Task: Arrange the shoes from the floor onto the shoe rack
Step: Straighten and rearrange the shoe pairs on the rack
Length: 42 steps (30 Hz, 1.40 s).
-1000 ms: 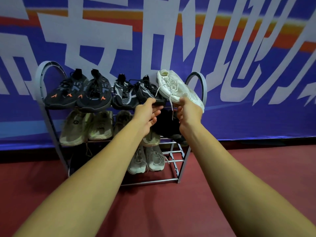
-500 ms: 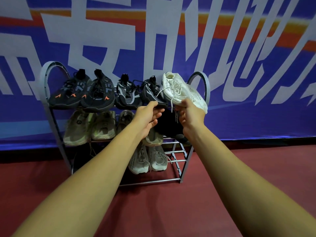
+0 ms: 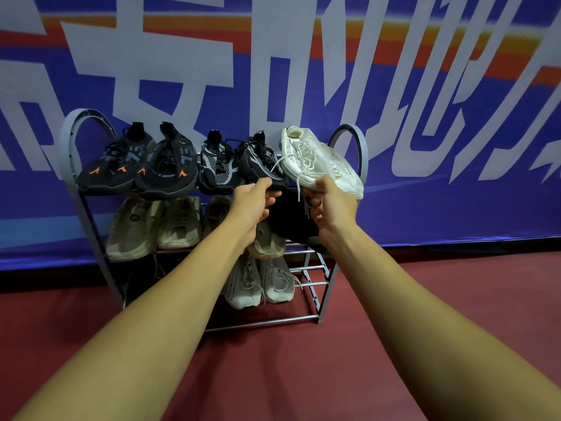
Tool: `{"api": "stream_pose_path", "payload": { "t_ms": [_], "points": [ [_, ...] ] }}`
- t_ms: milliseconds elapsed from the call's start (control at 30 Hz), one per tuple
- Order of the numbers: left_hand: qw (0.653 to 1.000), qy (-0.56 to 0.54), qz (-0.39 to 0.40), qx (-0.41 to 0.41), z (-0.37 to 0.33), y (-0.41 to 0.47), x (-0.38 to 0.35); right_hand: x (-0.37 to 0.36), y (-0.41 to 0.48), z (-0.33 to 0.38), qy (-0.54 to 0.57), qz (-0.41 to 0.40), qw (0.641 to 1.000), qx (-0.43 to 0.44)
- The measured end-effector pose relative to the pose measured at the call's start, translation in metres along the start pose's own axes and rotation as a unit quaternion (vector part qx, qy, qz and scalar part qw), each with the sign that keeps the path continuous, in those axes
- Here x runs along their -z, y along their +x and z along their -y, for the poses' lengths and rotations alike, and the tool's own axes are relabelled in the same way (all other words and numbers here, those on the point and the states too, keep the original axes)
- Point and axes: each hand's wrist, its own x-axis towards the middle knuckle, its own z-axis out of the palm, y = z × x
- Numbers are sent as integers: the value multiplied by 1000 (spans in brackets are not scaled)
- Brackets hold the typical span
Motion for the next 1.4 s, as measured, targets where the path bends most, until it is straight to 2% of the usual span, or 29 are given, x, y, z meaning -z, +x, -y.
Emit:
{"api": "stream_pose_path", "payload": {
  "t_ms": [433,700,867,1067,1167,1400],
  "points": [
    [996,-84,-39,-2,-1,-3,-3,4,-4,7,4,24,1000,5],
    [993,-105,-30,43,3,-7,-2,-3,-2,1,-40,-27,999,13],
    [995,-89,-36,30,4,-9,-1,-6,-3,0,-34,-83,995,42],
    [998,-58,-20,23,6,-4,0,-4,1,-1,-54,-114,989,75],
    [998,-55,-21,26,7,-4,0,-1,1,-9,-109,-96,985,93],
    [997,-63,-27,30,7,-4,1,0,3,-9,-132,-91,983,89]
  ]
}}
